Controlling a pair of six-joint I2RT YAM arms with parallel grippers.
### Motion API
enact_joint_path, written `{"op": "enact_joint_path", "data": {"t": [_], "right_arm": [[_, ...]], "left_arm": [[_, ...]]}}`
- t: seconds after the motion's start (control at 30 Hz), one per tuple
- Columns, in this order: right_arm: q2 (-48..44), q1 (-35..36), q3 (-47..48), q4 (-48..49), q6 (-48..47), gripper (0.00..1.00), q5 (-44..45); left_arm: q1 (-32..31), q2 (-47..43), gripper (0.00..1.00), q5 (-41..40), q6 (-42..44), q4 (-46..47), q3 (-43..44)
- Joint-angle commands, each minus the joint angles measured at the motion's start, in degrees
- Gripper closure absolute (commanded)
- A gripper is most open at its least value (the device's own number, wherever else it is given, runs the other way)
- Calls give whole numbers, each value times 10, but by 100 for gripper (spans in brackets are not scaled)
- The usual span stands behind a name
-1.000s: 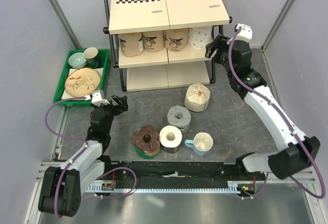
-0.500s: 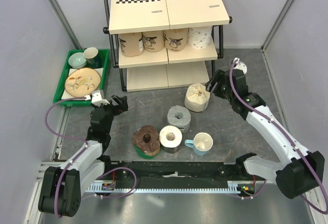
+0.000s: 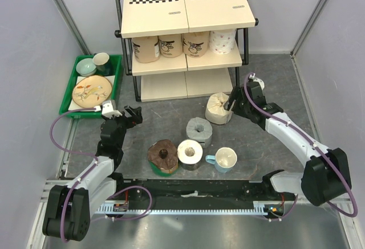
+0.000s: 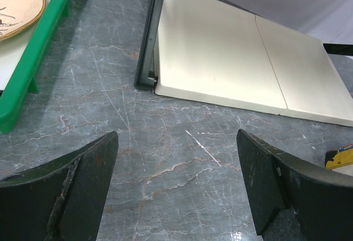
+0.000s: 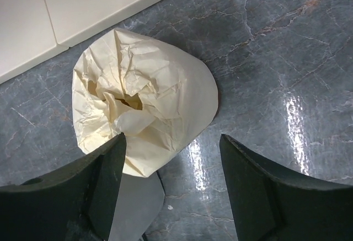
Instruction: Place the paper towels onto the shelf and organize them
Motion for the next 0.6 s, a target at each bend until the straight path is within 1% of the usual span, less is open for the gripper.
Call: {"op": "enact_joint_path", "data": {"t": [0.0, 0.27, 0.57], "right_arm": [[22, 3, 12, 29, 2, 23, -10], [54, 3, 25, 37, -7, 23, -7], [68, 3, 34, 57, -4, 23, -1]], "left_arm": [[0, 0, 5, -8, -14, 19, 10], [0, 1, 5, -7, -14, 19, 10], [0, 0, 5, -7, -14, 19, 10]]}}
